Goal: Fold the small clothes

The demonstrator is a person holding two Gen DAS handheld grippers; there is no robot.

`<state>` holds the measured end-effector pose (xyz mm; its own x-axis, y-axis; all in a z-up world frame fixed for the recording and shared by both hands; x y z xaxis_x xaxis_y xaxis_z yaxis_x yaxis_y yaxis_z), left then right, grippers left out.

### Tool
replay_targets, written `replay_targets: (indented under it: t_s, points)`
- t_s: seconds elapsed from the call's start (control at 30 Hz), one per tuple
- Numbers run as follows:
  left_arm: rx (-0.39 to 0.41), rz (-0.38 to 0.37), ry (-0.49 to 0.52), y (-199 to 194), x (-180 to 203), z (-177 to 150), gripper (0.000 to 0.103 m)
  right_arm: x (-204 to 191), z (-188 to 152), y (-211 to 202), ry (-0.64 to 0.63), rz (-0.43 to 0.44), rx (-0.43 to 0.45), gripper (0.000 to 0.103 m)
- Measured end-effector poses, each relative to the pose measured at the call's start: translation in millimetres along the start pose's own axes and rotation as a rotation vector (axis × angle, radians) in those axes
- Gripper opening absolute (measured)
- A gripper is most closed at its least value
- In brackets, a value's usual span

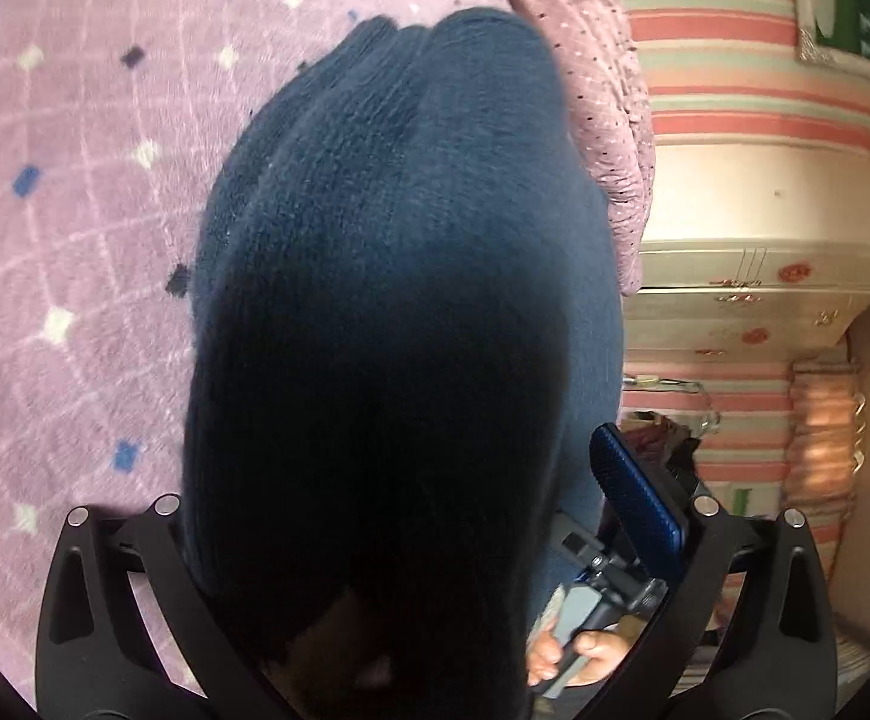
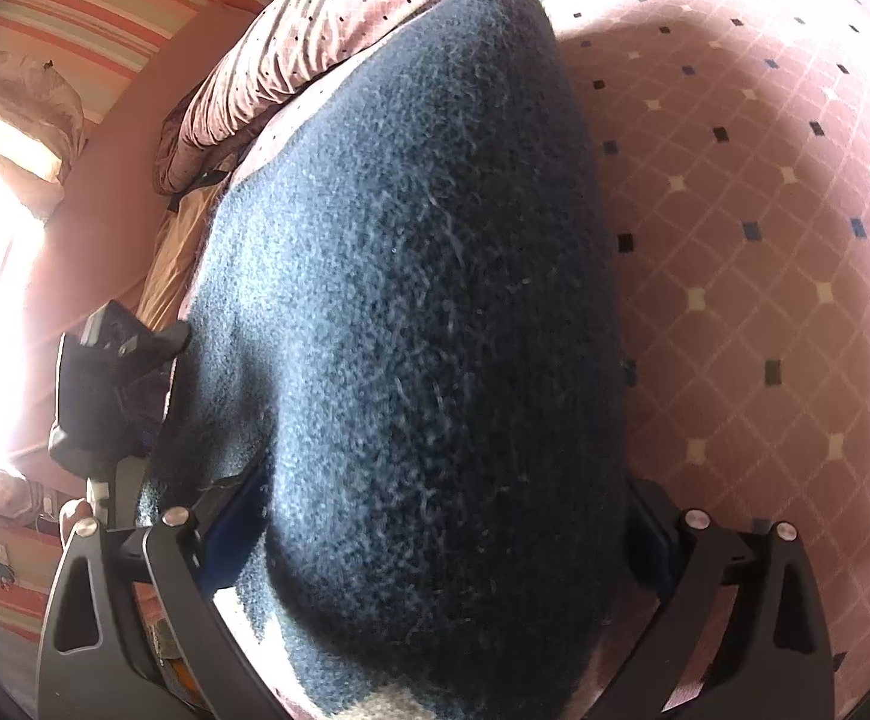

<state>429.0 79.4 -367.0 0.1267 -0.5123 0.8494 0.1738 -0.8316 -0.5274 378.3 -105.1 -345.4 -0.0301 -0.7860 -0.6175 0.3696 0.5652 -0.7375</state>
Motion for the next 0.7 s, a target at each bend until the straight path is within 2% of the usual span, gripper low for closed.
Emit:
replay_targets:
  t_s: [0.1,0.2,0.27,0.3,0.5,0.6,0.7]
  points:
    - [-0.051,0.030,0.022,9,4,0,0.100,0,-1,0,0.002,0.000,0.000,0.099]
    - [-0.062,0.159,0.143,18,10,-8,0.099,-1,-1,0,-0.003,-0.016,-0.003,0.099]
    - [-0.035,0.281,0.249,25,18,-14,0.099,-5,0,1,-0.016,-0.042,0.001,0.098]
    - [-0.005,0.307,0.268,25,21,-15,0.099,-6,0,0,-0.020,-0.050,0.005,0.097]
    - [0.025,0.255,0.258,20,21,-12,0.093,-11,3,-4,-0.049,-0.093,0.040,0.090]
    - [0.045,0.289,0.284,16,26,-12,0.082,-12,6,-8,-0.054,-0.108,0.063,0.085]
    - [0.060,0.338,0.315,10,27,-15,0.080,-13,7,-12,-0.072,-0.115,0.085,0.079]
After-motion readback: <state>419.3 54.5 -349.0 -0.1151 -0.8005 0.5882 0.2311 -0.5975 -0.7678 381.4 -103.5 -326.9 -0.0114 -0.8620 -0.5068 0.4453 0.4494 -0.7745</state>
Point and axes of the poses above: each gripper's, at about its wrist camera, not at the fingertips, and y roughly the way its jaws point, x to its right, z to its top, the point moved 9 cm from there along y, roughly the way its jaws point
